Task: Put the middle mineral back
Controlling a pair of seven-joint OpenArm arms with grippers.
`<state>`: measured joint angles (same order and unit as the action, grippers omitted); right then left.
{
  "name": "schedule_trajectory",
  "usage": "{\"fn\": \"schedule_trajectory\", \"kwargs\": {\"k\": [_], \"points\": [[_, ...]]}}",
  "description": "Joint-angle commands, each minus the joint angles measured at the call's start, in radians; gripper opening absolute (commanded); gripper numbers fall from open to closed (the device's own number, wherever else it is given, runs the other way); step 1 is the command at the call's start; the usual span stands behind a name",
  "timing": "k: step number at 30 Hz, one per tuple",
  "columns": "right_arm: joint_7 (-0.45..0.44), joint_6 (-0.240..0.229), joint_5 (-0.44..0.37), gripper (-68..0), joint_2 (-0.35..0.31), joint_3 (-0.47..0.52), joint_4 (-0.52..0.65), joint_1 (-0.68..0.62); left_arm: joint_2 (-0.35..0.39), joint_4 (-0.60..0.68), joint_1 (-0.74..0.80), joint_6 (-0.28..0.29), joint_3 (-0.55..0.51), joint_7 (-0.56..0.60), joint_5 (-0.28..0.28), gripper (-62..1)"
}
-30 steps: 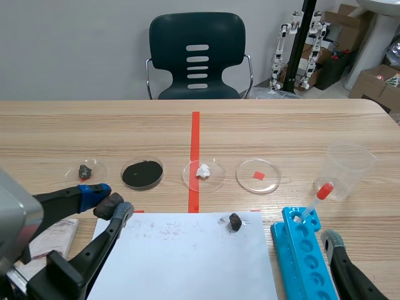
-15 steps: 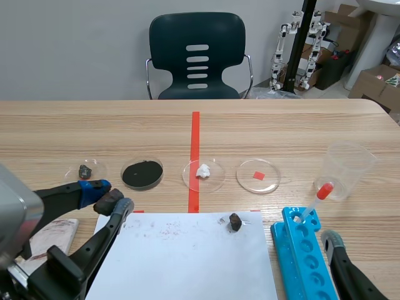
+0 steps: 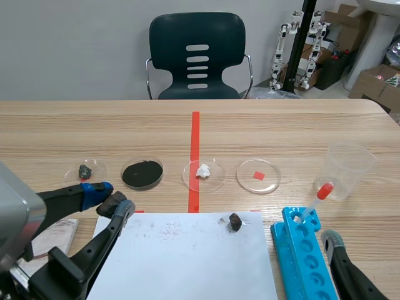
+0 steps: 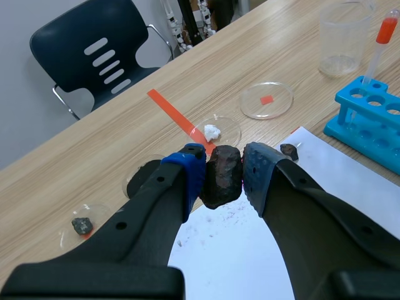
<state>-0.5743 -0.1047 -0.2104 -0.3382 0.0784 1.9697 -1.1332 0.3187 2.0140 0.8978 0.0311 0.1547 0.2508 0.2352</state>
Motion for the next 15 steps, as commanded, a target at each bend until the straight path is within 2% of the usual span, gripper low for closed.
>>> {"fn": "schedule_trajectory", "kwargs": {"k": [1, 4, 7, 11, 15], "points": [[-0.014, 0.003, -0.010, 0.4, 0.000, 0.006, 0.014, 0.006, -0.002, 0.008, 0.002, 0.000, 0.002, 0.010, -0.006, -49.6], [-0.014, 0.003, -0.010, 0.4, 0.000, 0.006, 0.014, 0.006, -0.003, 0.006, -0.018, 0.007, 0.002, -0.008, -0.007, -49.6], [-0.014, 0.003, -0.010, 0.4, 0.000, 0.006, 0.014, 0.006, -0.003, -0.022, -0.065, 0.048, 0.009, -0.034, -0.039, -49.6], [-0.014, 0.003, -0.010, 0.4, 0.000, 0.006, 0.014, 0.006, -0.007, -0.107, -0.161, 0.069, 0.042, -0.087, -0.067, -49.6], [-0.014, 0.003, -0.010, 0.4, 0.000, 0.006, 0.014, 0.006, -0.037, -0.215, -0.257, 0.070, 0.069, -0.095, -0.067, -49.6]]}}
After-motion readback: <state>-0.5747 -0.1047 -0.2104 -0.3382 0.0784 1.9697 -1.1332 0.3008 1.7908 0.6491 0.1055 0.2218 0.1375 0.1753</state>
